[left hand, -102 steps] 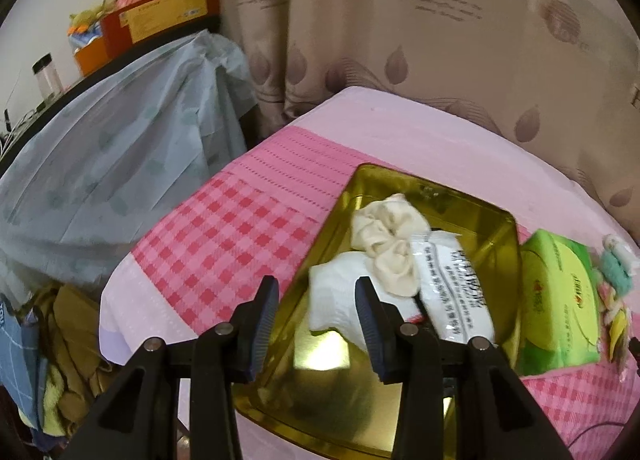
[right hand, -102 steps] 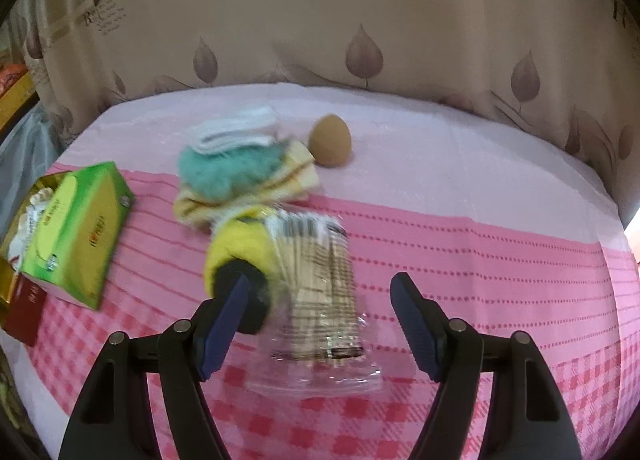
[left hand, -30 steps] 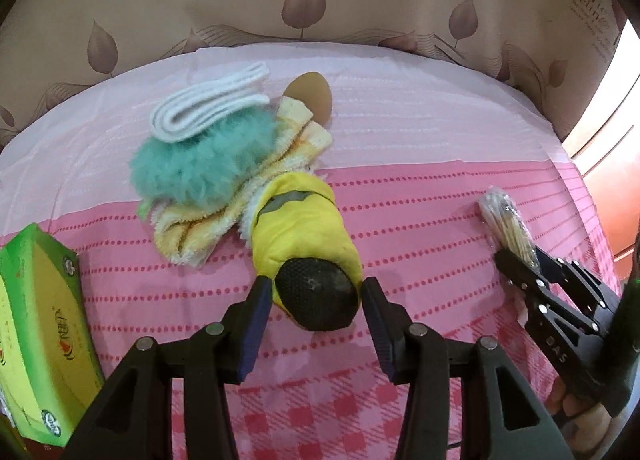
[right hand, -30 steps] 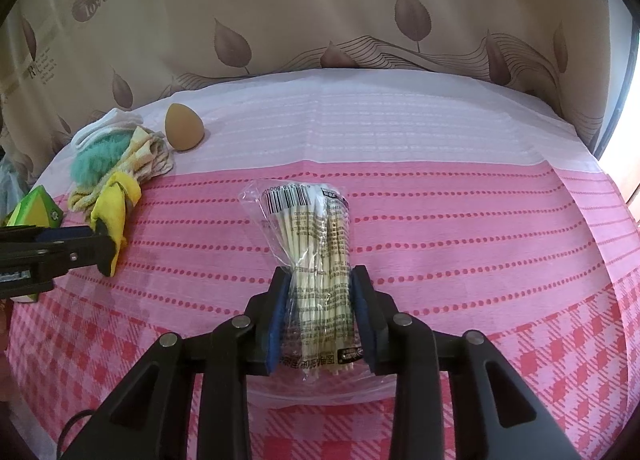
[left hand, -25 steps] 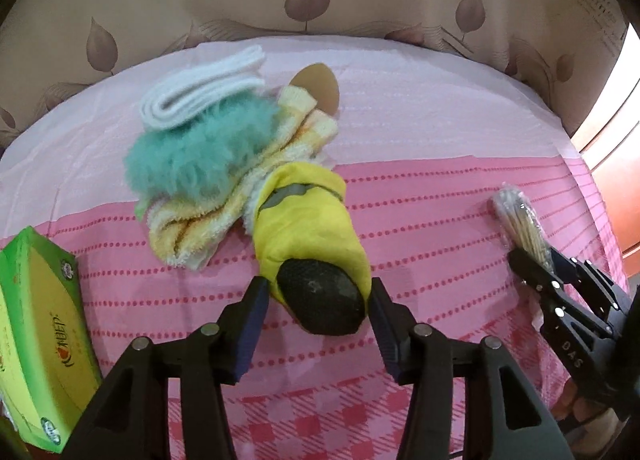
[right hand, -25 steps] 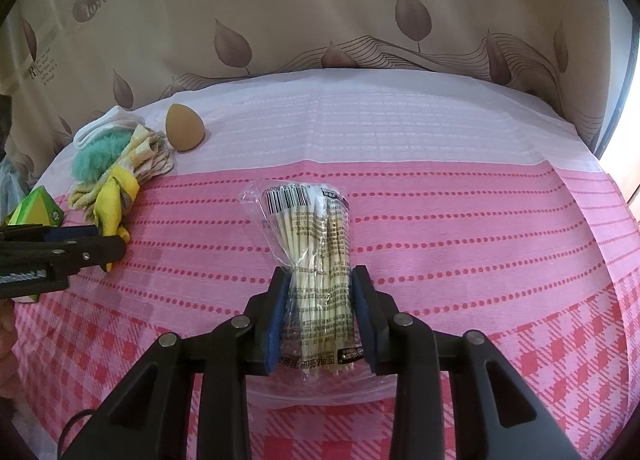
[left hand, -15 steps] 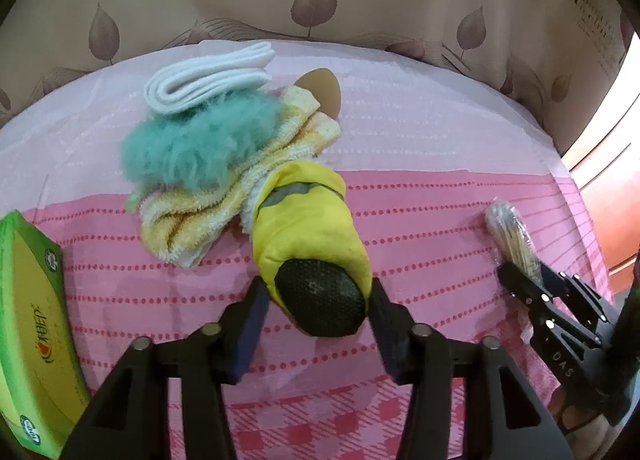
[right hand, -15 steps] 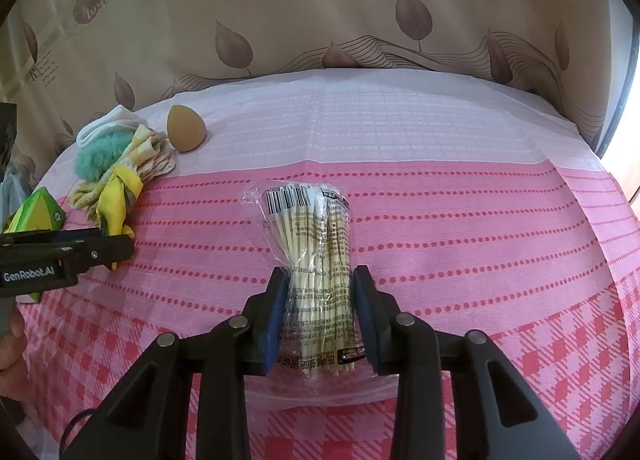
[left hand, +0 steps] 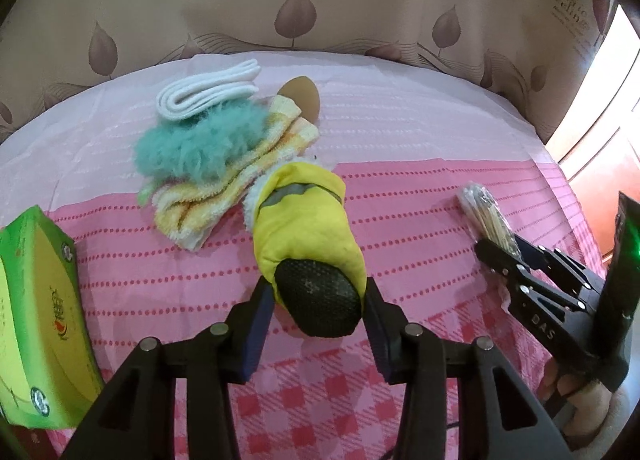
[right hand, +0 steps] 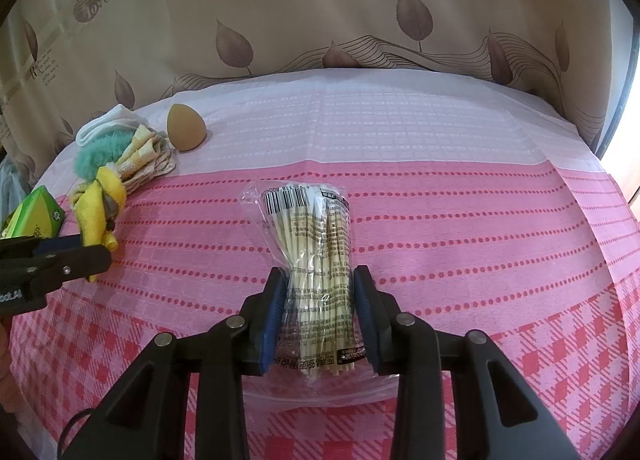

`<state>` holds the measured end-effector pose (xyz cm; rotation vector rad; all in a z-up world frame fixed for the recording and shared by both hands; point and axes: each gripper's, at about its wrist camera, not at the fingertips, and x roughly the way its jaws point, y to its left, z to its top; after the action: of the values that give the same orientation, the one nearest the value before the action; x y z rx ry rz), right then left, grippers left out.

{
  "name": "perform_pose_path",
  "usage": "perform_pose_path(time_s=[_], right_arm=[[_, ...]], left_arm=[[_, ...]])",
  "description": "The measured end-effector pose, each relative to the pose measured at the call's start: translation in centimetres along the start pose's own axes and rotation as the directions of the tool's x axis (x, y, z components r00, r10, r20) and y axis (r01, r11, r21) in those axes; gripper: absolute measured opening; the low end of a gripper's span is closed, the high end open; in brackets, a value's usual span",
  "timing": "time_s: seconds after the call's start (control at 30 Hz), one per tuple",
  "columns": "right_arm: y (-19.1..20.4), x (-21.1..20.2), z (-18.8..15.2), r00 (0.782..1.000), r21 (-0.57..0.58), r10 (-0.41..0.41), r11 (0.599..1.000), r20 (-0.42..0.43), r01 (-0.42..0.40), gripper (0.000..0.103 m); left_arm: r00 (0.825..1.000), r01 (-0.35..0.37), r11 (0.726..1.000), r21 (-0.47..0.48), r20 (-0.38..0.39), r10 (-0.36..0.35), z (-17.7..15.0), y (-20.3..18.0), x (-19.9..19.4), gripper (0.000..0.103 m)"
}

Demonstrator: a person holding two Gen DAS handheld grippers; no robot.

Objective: Organize soft objects
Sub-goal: 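Carry the yellow sponge with the left gripper into the gold tin and release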

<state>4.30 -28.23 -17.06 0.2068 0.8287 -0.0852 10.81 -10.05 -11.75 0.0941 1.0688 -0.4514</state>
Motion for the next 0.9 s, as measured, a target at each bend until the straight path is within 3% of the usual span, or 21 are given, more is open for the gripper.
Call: perform_pose_path(time_s=[0.57,0.9], right_arm=[[0.0,0.1,0.1,1.000,-0.008,-0.009,1.000,-0.003,0.009,0.033],[0.0,0.1,0.1,1.000,-0.008,-0.010,1.000,-0.003,0.010,0.033]], left_arm=[[0.997,-0.067,0.996,0.054,0.036,0.065,-2.0,-0.5,-3.5,0.044],[0.992,-0.115,0.993,0.009,0.061,0.114,-2.5,2.1,-6.6,0.044]])
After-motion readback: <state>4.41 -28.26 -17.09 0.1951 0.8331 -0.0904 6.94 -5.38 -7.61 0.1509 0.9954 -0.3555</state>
